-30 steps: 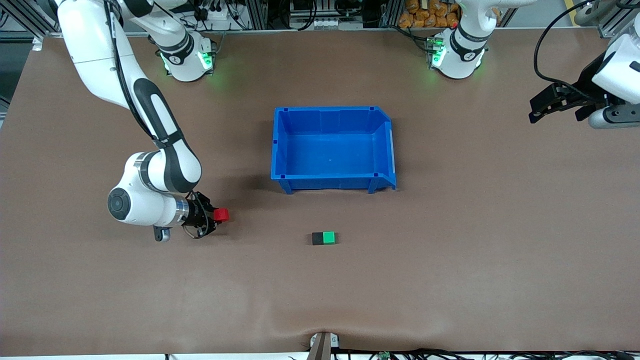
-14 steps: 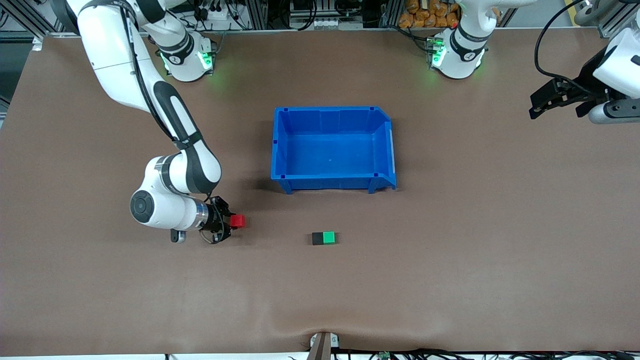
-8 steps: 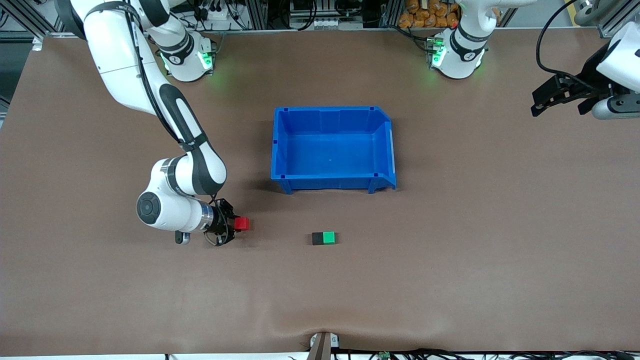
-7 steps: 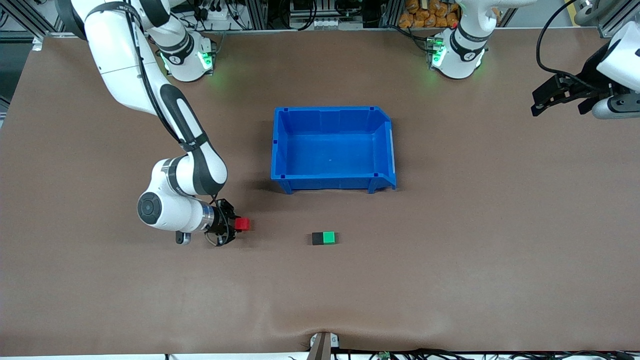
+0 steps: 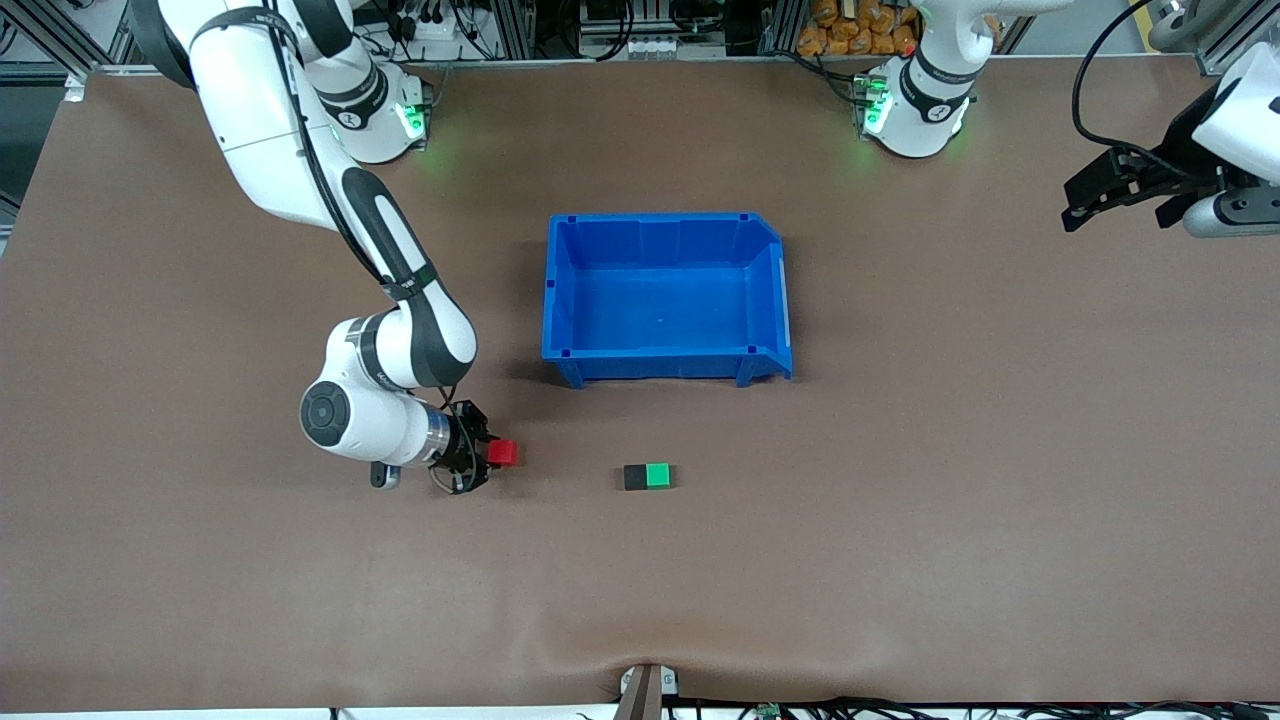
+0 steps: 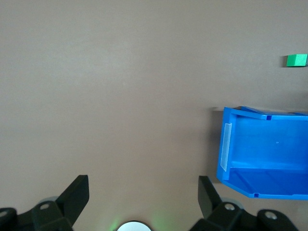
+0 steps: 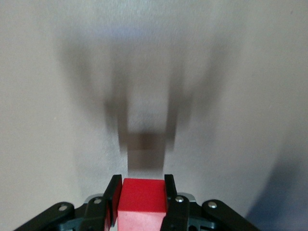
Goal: Attach green and red cubes to black cube
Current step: 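Carry the red cube with the right gripper toward the black cube, then lower the red cube beside the black cube with the right gripper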
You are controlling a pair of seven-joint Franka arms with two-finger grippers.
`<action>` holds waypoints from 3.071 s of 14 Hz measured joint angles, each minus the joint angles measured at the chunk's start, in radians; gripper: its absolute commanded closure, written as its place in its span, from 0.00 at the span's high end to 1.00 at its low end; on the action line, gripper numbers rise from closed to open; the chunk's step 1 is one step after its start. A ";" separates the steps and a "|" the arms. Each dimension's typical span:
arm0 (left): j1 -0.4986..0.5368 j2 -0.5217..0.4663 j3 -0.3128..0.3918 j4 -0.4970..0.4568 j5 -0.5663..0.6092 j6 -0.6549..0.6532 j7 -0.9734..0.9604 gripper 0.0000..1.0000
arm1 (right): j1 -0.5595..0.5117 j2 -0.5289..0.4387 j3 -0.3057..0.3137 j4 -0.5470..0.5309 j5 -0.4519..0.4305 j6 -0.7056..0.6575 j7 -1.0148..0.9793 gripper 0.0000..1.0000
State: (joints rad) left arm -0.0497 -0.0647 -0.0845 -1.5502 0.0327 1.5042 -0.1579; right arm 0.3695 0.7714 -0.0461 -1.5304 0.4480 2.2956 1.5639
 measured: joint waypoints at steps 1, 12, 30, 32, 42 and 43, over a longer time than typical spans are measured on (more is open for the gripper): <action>0.000 0.000 0.000 -0.001 0.000 0.000 0.000 1.00 | 0.005 0.007 0.000 0.012 0.000 0.000 0.013 0.00; -0.004 0.000 -0.003 -0.012 0.000 0.000 0.000 1.00 | 0.047 0.068 0.005 0.112 0.000 0.001 0.121 0.00; -0.004 0.000 -0.003 -0.019 0.000 0.000 0.000 1.00 | 0.094 0.154 0.014 0.252 0.000 0.012 0.274 0.00; -0.004 0.000 -0.003 -0.019 0.000 0.000 0.000 1.00 | 0.101 0.168 0.014 0.269 0.000 0.012 0.288 0.00; -0.005 0.002 -0.007 -0.022 0.000 0.000 0.000 1.00 | 0.136 0.234 0.015 0.343 0.000 0.051 0.365 0.00; -0.005 0.004 -0.007 -0.022 0.000 0.000 0.000 1.00 | 0.138 0.236 0.015 0.347 0.000 0.051 0.369 0.00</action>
State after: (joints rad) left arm -0.0545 -0.0602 -0.0913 -1.5726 0.0327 1.5044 -0.1579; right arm 0.5078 1.0070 -0.0311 -1.1835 0.4483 2.3465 1.9333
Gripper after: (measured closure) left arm 0.000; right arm 0.599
